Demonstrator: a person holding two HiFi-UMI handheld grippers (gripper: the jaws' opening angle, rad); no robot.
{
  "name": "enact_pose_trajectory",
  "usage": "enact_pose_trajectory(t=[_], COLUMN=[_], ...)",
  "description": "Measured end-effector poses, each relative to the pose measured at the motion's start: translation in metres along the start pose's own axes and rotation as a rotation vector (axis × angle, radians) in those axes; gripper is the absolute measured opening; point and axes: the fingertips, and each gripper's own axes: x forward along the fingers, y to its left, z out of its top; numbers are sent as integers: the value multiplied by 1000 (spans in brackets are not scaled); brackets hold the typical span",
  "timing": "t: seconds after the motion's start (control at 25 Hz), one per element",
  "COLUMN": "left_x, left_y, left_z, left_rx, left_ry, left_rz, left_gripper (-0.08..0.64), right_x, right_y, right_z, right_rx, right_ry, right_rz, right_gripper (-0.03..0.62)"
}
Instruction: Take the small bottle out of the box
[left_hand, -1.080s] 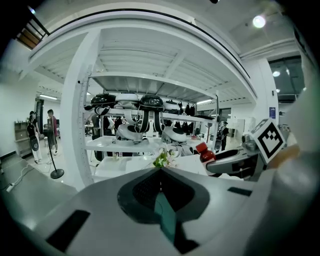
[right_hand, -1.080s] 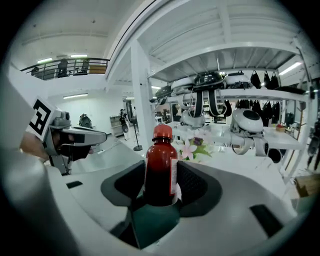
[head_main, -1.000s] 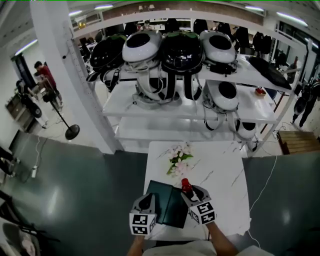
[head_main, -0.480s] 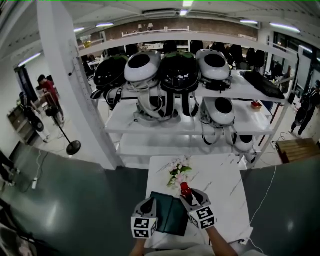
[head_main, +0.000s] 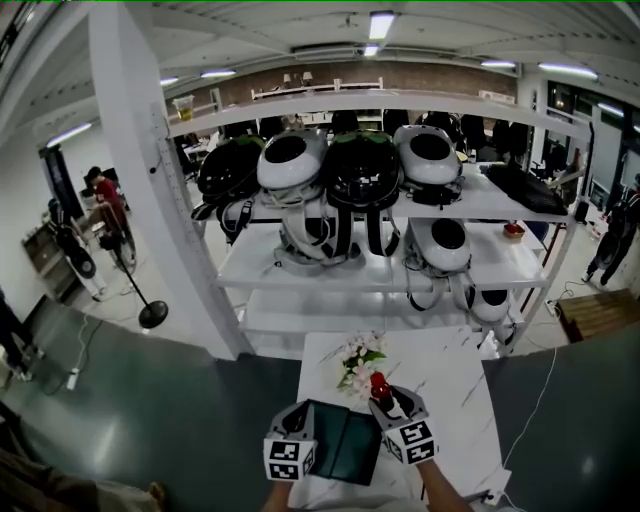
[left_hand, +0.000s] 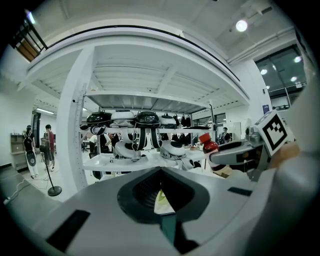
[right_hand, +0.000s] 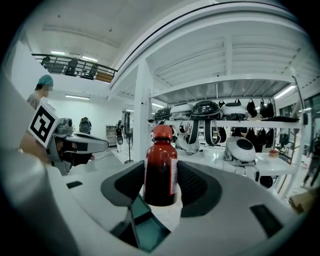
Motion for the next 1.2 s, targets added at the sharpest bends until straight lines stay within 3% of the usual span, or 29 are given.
enact_pose_trajectory(t=[1.2], left_x=[7], left_y=[-6], left_z=[-9], left_rx=[-11], left_ry=[12], left_rz=[-11], left_gripper=[18], right_x=[-8], right_y=[-13], right_z=[-15], right_rx=[-23], right_ry=[44], right_rz=[-35], right_gripper=[221])
